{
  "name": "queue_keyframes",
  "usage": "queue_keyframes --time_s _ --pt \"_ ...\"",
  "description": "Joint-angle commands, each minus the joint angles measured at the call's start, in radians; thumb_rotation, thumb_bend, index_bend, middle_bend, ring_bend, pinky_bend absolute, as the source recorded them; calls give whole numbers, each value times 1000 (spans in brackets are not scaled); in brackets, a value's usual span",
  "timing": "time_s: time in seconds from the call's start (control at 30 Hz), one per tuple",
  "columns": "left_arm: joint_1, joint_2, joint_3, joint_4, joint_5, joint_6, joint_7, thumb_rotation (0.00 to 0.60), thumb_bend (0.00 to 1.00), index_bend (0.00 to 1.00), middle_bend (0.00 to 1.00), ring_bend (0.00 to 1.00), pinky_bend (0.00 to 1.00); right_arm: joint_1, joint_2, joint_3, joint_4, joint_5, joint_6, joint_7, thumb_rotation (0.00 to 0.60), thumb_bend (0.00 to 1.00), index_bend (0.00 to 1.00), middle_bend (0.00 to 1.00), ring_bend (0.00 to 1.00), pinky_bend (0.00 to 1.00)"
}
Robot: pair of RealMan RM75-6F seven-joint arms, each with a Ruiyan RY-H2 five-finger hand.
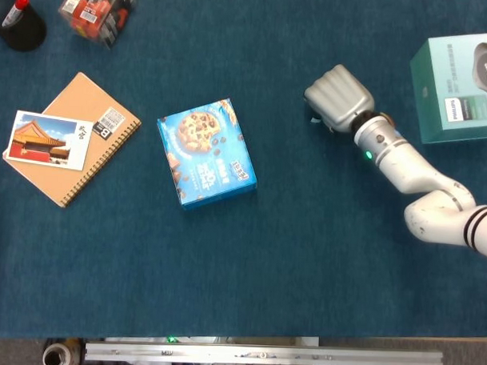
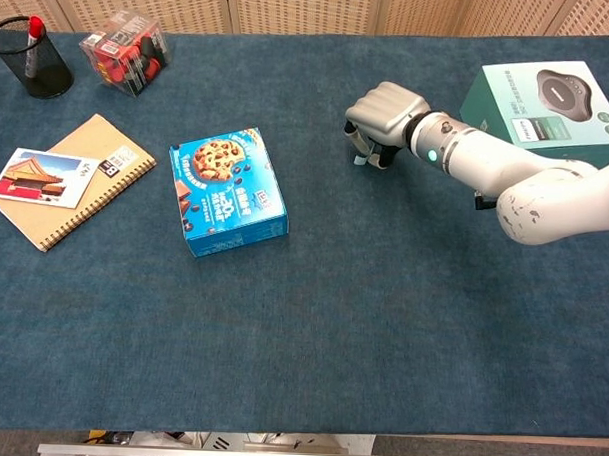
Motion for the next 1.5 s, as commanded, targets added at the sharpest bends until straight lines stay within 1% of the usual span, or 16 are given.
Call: queue_keyframes --time_s 0.03,0.33,0.47,0.63,0.77,1.0,1.1,1.23,1.5 --pt "1 1 -2 2 -1 2 -3 600 294 145 244 245 197 1 -3 1 6 -3 1 3 600 310 611 957 980 1000" --pt "2 -1 -2 6 1 0 -7 600 294 145 244 245 197 -2 -6 3 12 -4 -3 8 600 316 638 960 981 1000" --pt "2 1 -3 7 3 2 -9 600 294 145 244 245 197 -4 8 16 -20 -8 8 37 600 316 639 961 981 1000" --pt "2 6 -4 2 5 3 -5 600 293 145 244 245 197 0 51 41 -112 -33 51 78 600 316 638 963 983 1000" --pt "4 10 -4 -7 13 12 0 600 294 145 244 245 197 10 87 73 -194 -44 88 97 600 316 638 963 983 1000" --pt "6 17 -3 -21 21 19 15 600 294 145 244 245 197 45 117 130 -318 -21 115 65 600 317 639 963 983 1000" --pt "6 18 -2 -29 24 21 22 600 294 145 244 245 197 63 112 146 -353 8 110 35 600 317 638 963 986 1000" --pt "7 18 1 -36 29 23 28 600 293 145 244 245 197 86 87 161 -373 54 104 1 600 316 639 963 987 1000" --pt "8 20 7 -47 37 21 38 600 294 144 244 245 197 128 4 164 -344 139 96 -59 600 316 639 963 987 1000"
